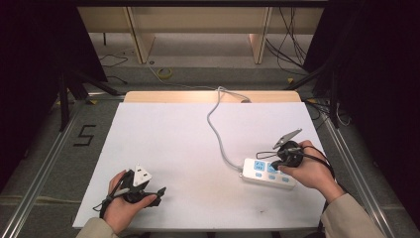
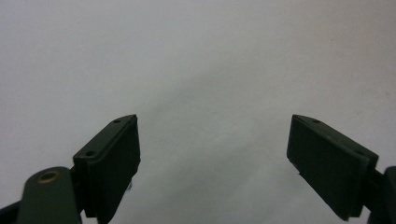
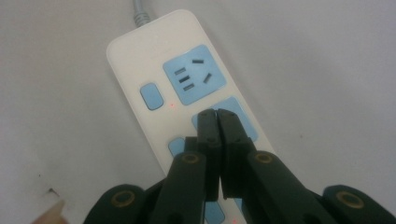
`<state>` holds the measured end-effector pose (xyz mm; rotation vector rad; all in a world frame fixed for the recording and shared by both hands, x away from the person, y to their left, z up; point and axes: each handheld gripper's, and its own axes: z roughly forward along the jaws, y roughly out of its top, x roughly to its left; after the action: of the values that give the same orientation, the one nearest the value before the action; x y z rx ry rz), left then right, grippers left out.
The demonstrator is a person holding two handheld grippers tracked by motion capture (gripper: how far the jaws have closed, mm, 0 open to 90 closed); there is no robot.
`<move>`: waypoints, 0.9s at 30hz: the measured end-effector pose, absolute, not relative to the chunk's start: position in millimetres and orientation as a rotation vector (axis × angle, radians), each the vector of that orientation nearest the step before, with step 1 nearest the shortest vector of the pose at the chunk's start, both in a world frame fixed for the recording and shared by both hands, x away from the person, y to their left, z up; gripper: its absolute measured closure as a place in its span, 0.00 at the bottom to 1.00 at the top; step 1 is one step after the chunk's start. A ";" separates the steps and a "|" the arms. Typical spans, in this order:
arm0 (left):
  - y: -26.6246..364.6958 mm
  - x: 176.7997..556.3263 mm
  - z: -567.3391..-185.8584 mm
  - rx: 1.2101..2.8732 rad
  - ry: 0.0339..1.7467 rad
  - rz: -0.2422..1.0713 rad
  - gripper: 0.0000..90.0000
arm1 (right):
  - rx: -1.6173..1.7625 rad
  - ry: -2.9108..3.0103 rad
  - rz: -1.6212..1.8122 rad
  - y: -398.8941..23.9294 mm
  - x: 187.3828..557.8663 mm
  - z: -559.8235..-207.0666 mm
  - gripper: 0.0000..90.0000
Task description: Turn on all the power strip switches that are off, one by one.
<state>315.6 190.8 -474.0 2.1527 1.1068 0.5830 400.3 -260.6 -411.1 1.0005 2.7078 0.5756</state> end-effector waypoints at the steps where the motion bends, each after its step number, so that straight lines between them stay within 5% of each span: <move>1: 190.8 315.6 -474.0 2.153 1.107 0.583 0.19 | 1.001 2.702 0.584 -260.3 400.1 -411.1 0.99; 27: 191.1 315.2 -473.6 2.150 1.107 0.586 0.19 | 0.870 2.603 0.824 -242.2 391.9 -419.5 0.86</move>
<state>315.2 191.1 -473.6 2.1498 1.1072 0.5864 391.9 -242.2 -419.5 0.8702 2.6032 0.8240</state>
